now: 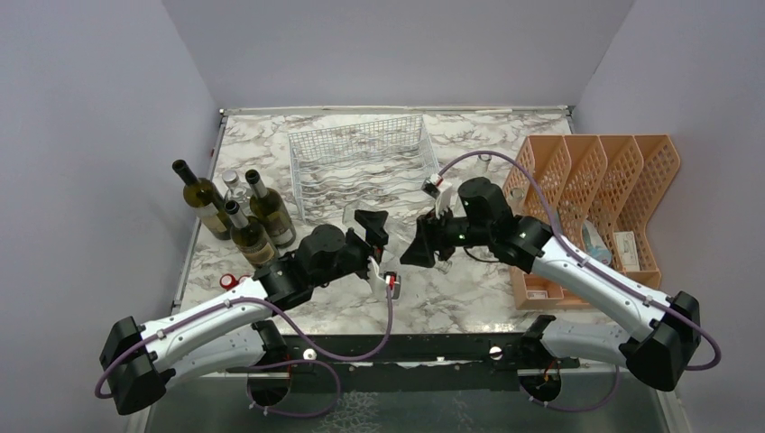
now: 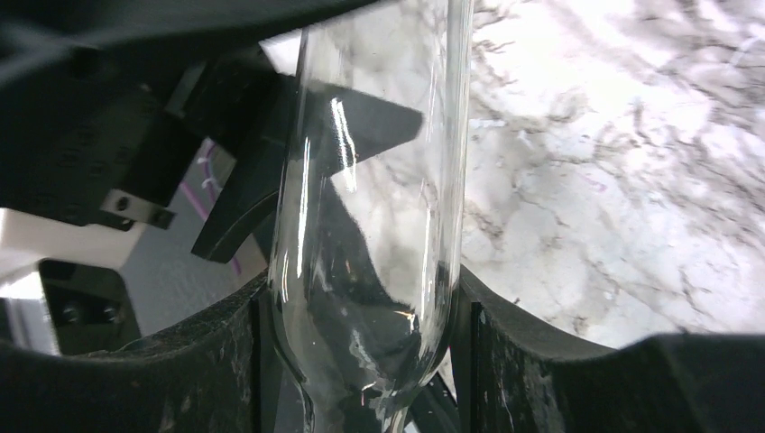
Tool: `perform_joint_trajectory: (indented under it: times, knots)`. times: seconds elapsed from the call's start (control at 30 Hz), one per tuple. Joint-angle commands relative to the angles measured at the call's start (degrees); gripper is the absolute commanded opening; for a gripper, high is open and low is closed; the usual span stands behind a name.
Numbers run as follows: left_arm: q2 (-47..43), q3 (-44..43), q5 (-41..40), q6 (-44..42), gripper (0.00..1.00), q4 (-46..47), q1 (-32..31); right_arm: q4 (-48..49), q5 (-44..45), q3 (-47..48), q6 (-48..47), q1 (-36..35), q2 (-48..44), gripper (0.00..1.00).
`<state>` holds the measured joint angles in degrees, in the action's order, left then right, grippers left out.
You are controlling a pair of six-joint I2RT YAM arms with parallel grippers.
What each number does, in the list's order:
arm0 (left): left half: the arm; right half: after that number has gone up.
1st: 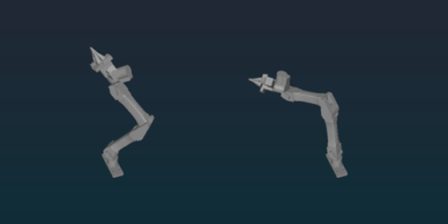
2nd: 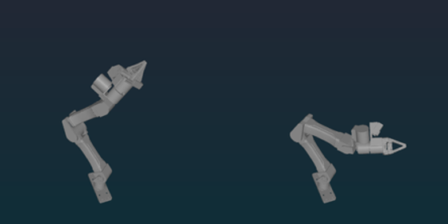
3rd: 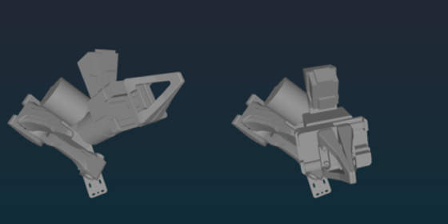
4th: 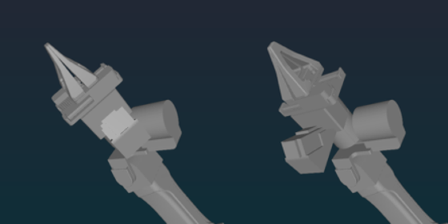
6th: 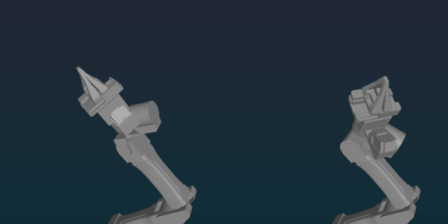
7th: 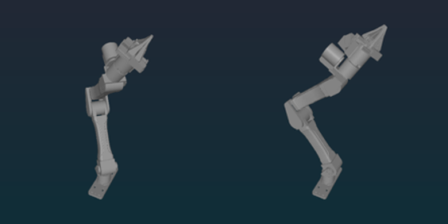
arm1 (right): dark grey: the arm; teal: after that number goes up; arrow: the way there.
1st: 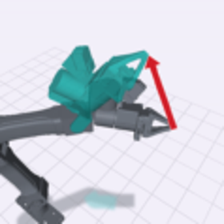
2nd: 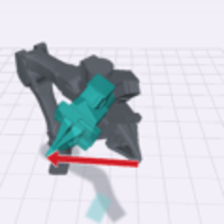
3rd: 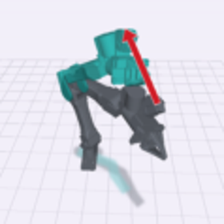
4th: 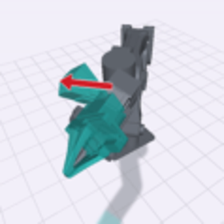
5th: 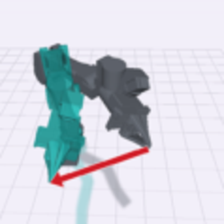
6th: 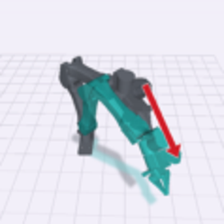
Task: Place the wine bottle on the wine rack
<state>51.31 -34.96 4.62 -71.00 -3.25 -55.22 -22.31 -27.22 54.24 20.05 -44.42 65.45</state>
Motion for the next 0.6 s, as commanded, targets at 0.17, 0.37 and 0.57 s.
perform_joint_trajectory:
  times: [0.17,0.37,0.57]
  knots:
    - [-6.32,0.69,4.52,6.42,0.99,4.78,-0.15,0.09,12.68,0.81,-1.70,-0.04,-4.41,0.01]
    - [-10.66,0.33,6.90,16.95,0.99,6.43,-0.15,-2.31,20.14,-1.95,-2.66,-0.05,-5.79,0.01]
    - [-15.37,3.38,-8.72,49.28,0.99,20.96,-0.16,-1.39,22.20,-5.69,-4.41,-0.11,-5.01,0.01]
